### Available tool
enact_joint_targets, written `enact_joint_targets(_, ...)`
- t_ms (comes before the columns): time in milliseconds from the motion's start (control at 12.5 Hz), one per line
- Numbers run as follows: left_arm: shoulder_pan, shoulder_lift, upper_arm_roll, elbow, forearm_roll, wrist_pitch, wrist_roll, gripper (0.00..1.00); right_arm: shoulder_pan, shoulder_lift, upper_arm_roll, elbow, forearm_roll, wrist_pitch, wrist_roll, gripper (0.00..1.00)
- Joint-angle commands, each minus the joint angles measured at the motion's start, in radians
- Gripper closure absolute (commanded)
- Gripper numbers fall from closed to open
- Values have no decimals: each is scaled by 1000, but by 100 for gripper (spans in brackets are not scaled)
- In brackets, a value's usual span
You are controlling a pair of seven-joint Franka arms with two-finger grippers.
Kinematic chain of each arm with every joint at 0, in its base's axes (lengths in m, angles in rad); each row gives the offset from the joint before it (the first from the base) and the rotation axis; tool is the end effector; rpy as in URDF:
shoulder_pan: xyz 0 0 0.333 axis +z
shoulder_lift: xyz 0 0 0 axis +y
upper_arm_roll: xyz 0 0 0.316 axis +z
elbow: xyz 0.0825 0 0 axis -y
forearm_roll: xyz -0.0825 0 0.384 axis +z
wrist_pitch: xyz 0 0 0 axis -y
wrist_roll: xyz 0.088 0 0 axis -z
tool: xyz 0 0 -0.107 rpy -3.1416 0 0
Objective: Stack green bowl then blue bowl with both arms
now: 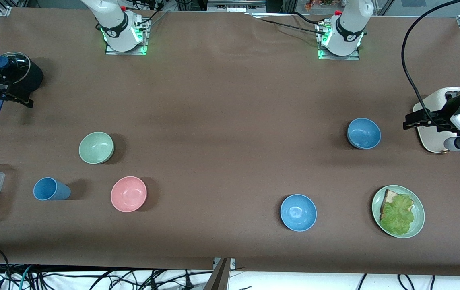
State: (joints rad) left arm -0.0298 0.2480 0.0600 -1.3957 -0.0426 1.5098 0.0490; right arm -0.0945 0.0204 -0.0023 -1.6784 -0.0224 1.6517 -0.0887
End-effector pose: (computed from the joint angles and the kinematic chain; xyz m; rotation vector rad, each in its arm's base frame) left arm 0.6194 0.0095 0.5559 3.1016 -0.0301 -0.2054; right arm 0.5603 -0.0566 0.5691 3.1228 -0.0090 -0.0765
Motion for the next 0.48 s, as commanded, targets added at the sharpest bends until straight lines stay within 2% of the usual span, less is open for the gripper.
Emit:
enact_joint_targets(0,-2,7,0,18,12,-14,-3,0,-24,-16,19,-14,-2,-4,1,0)
enact_joint_targets(399,-2,7,0,18,12,-14,-3,0,-24,-13,21,-12,-2,-6,-5,0)
